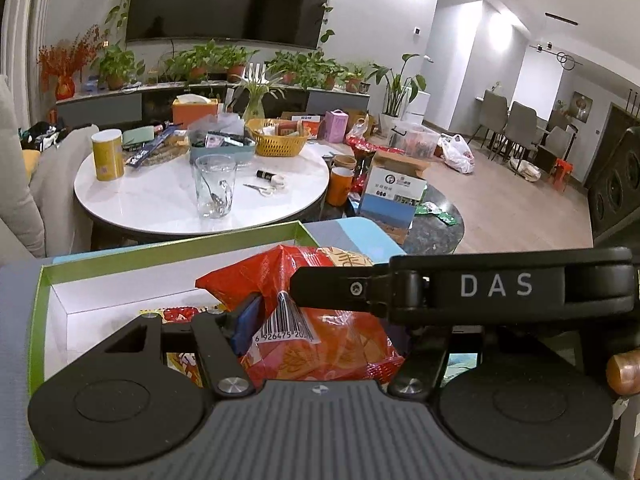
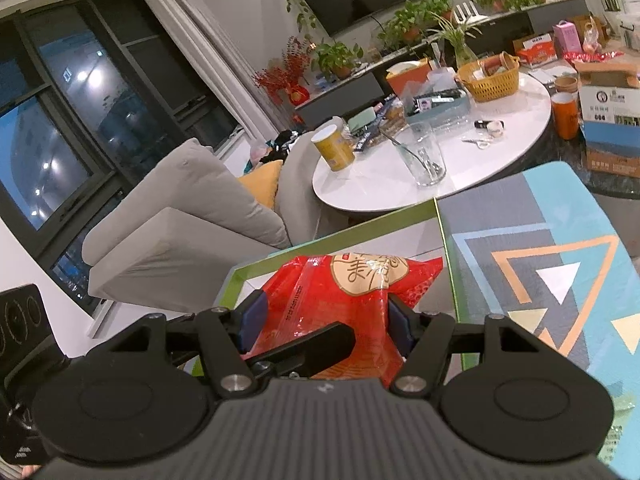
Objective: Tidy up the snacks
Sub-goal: 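Carry the red bag into the box and open the right gripper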
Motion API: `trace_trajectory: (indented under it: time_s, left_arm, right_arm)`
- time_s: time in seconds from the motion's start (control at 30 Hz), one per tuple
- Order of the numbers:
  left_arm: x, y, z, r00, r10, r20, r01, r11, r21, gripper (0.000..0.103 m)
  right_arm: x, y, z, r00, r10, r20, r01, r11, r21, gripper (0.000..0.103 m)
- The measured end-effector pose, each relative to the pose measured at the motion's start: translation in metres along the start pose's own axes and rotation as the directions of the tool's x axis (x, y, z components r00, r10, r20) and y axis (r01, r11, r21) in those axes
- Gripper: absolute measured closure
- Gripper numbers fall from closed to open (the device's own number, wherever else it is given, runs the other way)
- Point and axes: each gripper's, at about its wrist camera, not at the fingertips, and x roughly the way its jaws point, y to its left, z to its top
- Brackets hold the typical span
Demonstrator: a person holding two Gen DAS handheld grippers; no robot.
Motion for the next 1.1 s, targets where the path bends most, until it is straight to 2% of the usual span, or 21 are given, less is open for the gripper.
trace_trajectory:
  time_s: [0.27, 0.4, 0.57, 1.1]
  left_arm:
    - [0.013, 0.008, -0.006, 0.999, 0.007, -0.032, -0.008, 1.0, -0.021, 0.044]
    - [0.01, 0.007, -0.008, 0.999, 0.03, -0.021, -0.03, 1.0, 0.005, 0.044]
    - [-0.003, 0.009, -0.006, 1.0, 0.031, -0.001, -0.031, 0.999, -0.017, 0.044]
    - [-0.064, -0.002, -0.019, 0.998, 0.056, 0.042, -0.054, 0.998, -0.038, 0.045]
  right_arm:
    - [0.012, -0.01, -0.005, 1.0, -0.007, -0.021, 0.007, 1.0, 0.019, 0.035]
    - [0.009, -0.014, -0.007, 0.998, -0.068, -0.013, 0.068, 0.998, 0.015, 0.035]
    - [-0.01, -0.011, -0.006, 0.999, -0.041, 0.015, 0.041, 0.999, 0.014, 0.035]
    - [-0.058, 0.022, -0.023, 0.997, -0.062, 0.037, 0.064, 0.996, -0.068, 0.035]
